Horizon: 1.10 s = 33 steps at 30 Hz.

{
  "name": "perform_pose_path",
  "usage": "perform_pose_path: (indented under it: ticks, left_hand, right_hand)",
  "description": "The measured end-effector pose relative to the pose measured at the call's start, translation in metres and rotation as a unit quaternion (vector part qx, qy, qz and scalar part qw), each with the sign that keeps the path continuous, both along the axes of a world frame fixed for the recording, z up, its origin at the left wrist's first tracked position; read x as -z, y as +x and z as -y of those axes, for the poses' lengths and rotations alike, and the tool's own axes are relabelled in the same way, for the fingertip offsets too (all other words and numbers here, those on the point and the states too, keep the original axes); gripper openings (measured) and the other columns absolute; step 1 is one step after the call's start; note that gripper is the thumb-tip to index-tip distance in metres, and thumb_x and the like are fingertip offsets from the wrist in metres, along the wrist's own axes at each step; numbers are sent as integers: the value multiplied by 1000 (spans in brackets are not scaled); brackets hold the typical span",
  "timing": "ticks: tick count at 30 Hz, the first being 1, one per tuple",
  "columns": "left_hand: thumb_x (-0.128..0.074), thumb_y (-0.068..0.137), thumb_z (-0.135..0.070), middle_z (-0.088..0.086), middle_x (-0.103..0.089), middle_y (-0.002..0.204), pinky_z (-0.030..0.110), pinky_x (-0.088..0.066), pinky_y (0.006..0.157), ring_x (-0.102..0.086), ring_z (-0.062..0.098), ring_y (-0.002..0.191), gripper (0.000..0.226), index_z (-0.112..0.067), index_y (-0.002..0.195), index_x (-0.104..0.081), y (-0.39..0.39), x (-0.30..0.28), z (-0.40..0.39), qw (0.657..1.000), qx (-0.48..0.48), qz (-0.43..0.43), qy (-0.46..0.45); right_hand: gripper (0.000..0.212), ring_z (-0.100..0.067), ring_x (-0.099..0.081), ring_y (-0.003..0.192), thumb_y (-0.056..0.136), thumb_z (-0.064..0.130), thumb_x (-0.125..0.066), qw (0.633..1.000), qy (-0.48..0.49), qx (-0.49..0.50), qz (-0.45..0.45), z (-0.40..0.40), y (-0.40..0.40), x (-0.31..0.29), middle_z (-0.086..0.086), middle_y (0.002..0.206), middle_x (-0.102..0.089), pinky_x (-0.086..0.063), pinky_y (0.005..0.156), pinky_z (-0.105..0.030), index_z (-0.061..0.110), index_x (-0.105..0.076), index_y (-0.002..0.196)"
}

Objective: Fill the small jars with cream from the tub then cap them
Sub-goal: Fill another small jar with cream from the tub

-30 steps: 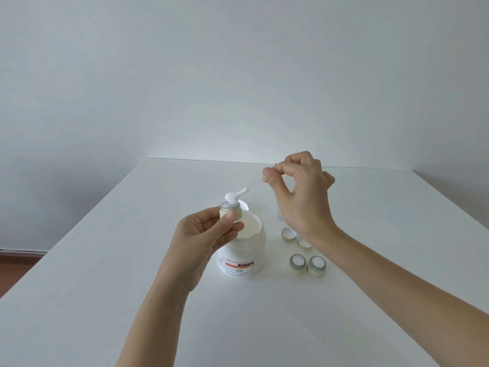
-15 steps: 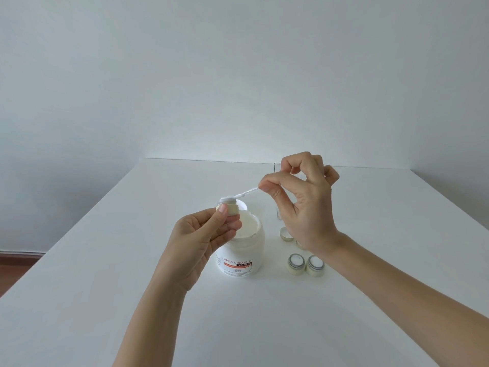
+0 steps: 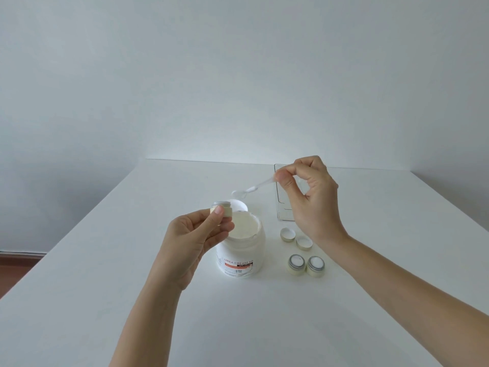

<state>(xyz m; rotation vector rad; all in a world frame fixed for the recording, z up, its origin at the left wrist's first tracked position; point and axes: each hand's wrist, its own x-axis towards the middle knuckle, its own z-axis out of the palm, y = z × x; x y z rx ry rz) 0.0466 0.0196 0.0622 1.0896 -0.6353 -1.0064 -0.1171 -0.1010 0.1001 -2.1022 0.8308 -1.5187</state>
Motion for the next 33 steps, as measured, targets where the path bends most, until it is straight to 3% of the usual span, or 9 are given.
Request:
perform_pose_path:
  ticks: [2,4,6,13,20,22,26,30,33]
  left_hand:
    - [-73,72,-32,15,-78,92,19,-58,73,-76,17,85,42,0,99,-75,2,0,-2,1000,-19,10,2]
    - [-72,72,-30,13,-79,88,19,-59,73,-76,16,84,41,0,100,-74,4,1,-3,999,-32,15,2]
    - [-72,73,-29,11,-79,87,19,-59,74,-76,15,83,40,-1,101,-74,4,1,-5,999,-36,19,1]
    - [-72,73,-28,11,-79,86,20,-59,74,-76,15,83,38,-3,100,-74,5,2,-5,999,-38,23,-3]
    - [-73,71,-29,12,-79,88,19,-59,74,-76,16,84,40,-3,101,-74,3,2,-3,999,-32,24,-2]
    - [-73,71,-29,11,-79,88,19,-59,74,-76,16,84,39,-3,100,-74,3,2,-3,999,-31,23,-2]
    - [-73,71,-28,12,-79,88,19,-59,74,-76,16,84,39,-3,101,-73,3,2,-3,999,-32,20,-2]
    - [-73,71,-27,12,-79,88,19,-59,74,-76,16,84,39,-2,101,-73,4,2,-3,999,-30,21,-1]
    - [-73,72,-26,13,-79,89,19,-59,74,-76,16,84,40,-1,103,-73,4,2,-3,999,-28,21,0]
  right_hand:
    - [18,-13,-56,84,91,23,-61,999,48,-7,-20,5,-1,4,5,81,-65,-44,90,-46,18,-68,75]
    - [19,-4,-55,66,91,20,-62,995,84,-32,-39,10,-2,11,7,72,-67,-45,71,-23,13,-68,75]
    - [18,-3,-48,49,90,18,-62,989,117,-61,-68,12,-2,18,6,65,-69,-36,51,-12,14,-69,74]
    - [11,4,-53,49,88,11,-63,955,92,-110,-261,13,-4,22,5,71,-73,-38,51,-7,14,-71,80]
    - [14,-5,-54,44,79,6,-62,953,156,-58,-255,15,-6,3,4,60,-71,-41,44,-10,9,-72,70]
    - [13,-1,-51,43,76,5,-63,949,173,-48,-258,16,-6,-4,3,58,-70,-39,42,-8,9,-72,66]
    - [13,1,-47,40,72,4,-65,948,164,-42,-269,16,-6,-15,-2,58,-70,-32,39,-5,10,-71,62]
    - [13,-9,-52,46,72,3,-65,949,154,-39,-271,16,-9,-20,-2,57,-69,-38,39,-10,10,-70,62]
    - [15,-1,-48,40,73,3,-65,951,154,-40,-264,18,-13,-23,-1,56,-69,-35,36,-8,10,-69,61]
